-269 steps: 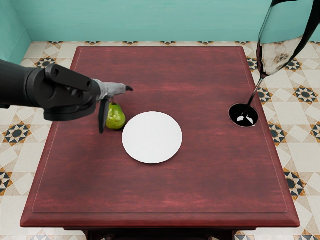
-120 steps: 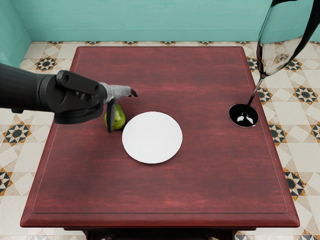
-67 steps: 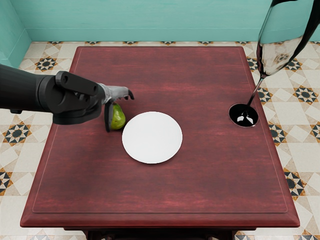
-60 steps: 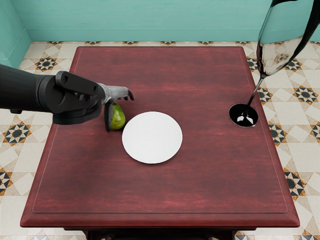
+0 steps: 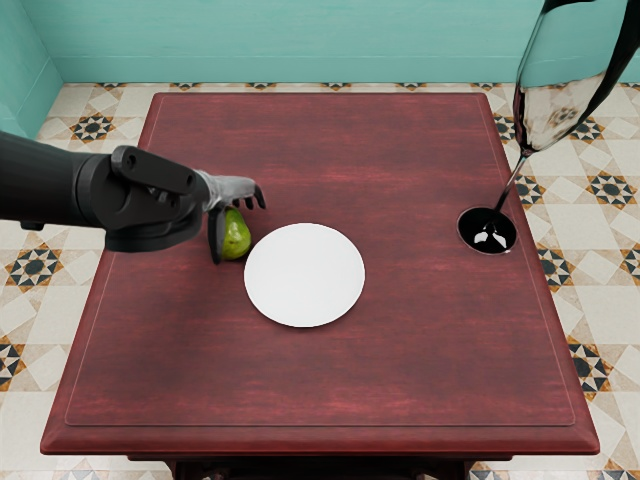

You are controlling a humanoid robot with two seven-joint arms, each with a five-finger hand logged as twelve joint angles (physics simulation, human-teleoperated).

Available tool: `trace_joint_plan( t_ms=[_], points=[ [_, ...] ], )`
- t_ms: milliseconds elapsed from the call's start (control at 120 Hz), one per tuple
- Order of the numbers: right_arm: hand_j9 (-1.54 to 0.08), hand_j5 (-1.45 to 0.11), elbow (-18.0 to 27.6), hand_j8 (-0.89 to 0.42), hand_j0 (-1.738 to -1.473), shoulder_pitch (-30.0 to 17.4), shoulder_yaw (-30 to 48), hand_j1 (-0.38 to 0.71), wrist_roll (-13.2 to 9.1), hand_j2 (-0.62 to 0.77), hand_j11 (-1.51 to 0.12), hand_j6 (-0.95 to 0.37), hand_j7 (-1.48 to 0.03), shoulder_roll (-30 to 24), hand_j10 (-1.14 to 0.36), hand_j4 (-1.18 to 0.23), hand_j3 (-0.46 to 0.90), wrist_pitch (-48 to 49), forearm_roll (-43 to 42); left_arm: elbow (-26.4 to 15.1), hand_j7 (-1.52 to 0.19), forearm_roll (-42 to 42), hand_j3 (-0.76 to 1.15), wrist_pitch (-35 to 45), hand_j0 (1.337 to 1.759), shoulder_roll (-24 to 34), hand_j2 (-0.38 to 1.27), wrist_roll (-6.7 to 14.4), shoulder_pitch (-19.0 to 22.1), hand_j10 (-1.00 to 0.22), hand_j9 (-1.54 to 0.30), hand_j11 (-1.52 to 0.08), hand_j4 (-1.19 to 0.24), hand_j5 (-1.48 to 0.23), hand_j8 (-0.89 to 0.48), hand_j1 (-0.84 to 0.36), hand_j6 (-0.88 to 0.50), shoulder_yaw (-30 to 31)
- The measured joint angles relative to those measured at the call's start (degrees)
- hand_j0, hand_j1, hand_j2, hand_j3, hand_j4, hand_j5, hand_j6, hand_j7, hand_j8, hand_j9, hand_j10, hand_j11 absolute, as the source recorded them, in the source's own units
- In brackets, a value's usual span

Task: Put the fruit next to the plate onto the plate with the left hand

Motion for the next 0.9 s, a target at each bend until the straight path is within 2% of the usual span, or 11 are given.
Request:
trace_joint_plan(
  t_ms=[125, 250, 283, 383, 467, 525, 575, 767, 858, 900],
  points=[
    [0.00, 0.00, 0.0, 0.00, -1.658, 0.0, 0.0, -0.35, 0.0, 0.00, 0.00, 0.00, 0.00, 0.0, 0.00, 0.00, 0.00, 0.0, 0.0, 0.0, -0.38, 0.0, 0.00, -0.2, 1.658, 0.0, 0.06, 0.3, 0.0, -0.29, -0.38, -0.38, -0.29, -0.38, -0.29, 0.00, -0.29, 0.2],
    [0.00, 0.00, 0.0, 0.00, -1.658, 0.0, 0.0, -0.35, 0.0, 0.00, 0.00, 0.00, 0.00, 0.0, 0.00, 0.00, 0.00, 0.0, 0.0, -0.2, -0.56, -0.6, 0.00, -3.7, 1.658, 0.2, 0.09, 1.5, -0.6, -0.43, -0.56, -0.56, -0.44, -0.55, -0.43, -0.16, -0.43, 0.7],
    [0.00, 0.00, 0.0, 0.00, -1.658, 0.0, 0.0, -0.35, 0.0, 0.00, 0.00, 0.00, 0.00, 0.0, 0.00, 0.00, 0.00, 0.0, 0.0, -0.2, -0.62, -0.7, 0.00, -5.2, 1.658, 0.2, 0.10, 1.7, -0.8, -0.48, -0.61, -0.61, -0.48, -0.61, -0.48, -0.21, -0.41, 0.9],
    [0.00, 0.00, 0.0, 0.00, -1.658, 0.0, 0.0, -0.35, 0.0, 0.00, 0.00, 0.00, 0.00, 0.0, 0.00, 0.00, 0.00, 0.0, 0.0, -0.1, -0.76, -1.5, 0.00, -7.9, 1.658, 0.3, 0.17, 1.8, -1.2, -0.58, -0.75, -0.75, -0.40, -0.74, -0.54, -0.28, -0.35, 1.2],
    [0.00, 0.00, 0.0, 0.00, -1.658, 0.0, 0.0, -0.35, 0.0, 0.00, 0.00, 0.00, 0.00, 0.0, 0.00, 0.00, 0.00, 0.0, 0.0, 0.0, -0.82, -2.2, 0.00, -8.7, 1.658, 0.3, 0.30, 1.9, -1.4, -0.62, -0.81, -0.81, -0.35, -0.80, -0.50, -0.35, -0.30, 1.4],
    [0.00, 0.00, 0.0, 0.00, -1.658, 0.0, 0.0, -0.35, 0.0, 0.00, 0.00, 0.00, 0.00, 0.0, 0.00, 0.00, 0.00, 0.0, 0.0, -0.1, -0.84, -2.7, 0.00, -9.0, 1.658, 0.6, 0.26, 2.0, -1.6, -0.64, -0.84, -0.84, -0.33, -0.83, -0.51, -0.38, -0.29, 1.5],
    [0.00, 0.00, 0.0, 0.00, -1.658, 0.0, 0.0, -0.35, 0.0, 0.00, 0.00, 0.00, 0.00, 0.0, 0.00, 0.00, 0.00, 0.0, 0.0, -0.2, -0.89, -3.6, 0.00, -9.5, 1.655, 0.7, 0.22, 2.0, -1.7, -0.66, -0.88, -0.88, -0.33, -0.88, -0.51, -0.37, -0.28, 1.5],
    [0.00, 0.00, 0.0, 0.00, -1.658, 0.0, 0.0, -0.35, 0.0, 0.00, 0.00, 0.00, 0.00, 0.0, 0.00, 0.00, 0.00, 0.0, 0.0, -0.5, -1.12, -6.7, 0.00, -13.5, 1.649, 2.8, 0.22, 2.1, -3.8, -0.75, -1.05, -1.06, -0.20, -1.14, -0.43, -0.36, -0.18, 2.0],
    [0.00, 0.00, 0.0, 0.00, -1.658, 0.0, 0.0, -0.35, 0.0, 0.00, 0.00, 0.00, 0.00, 0.0, 0.00, 0.00, 0.00, 0.0, 0.0, -0.6, -1.16, -8.3, 0.00, -14.0, 1.646, 4.7, 0.14, 2.0, -5.0, -0.78, -1.10, -1.11, -0.19, -1.18, -0.49, -0.29, -0.23, 2.6],
    [0.00, 0.00, 0.0, 0.00, -1.658, 0.0, 0.0, -0.35, 0.0, 0.00, 0.00, 0.00, 0.00, 0.0, 0.00, 0.00, 0.00, 0.0, 0.0, -0.7, -1.17, -9.2, 0.00, -14.2, 1.647, 6.5, 0.20, 2.0, -5.8, -0.79, -1.12, -1.13, -0.21, -1.18, -0.53, -0.29, -0.24, 2.8]
  ],
)
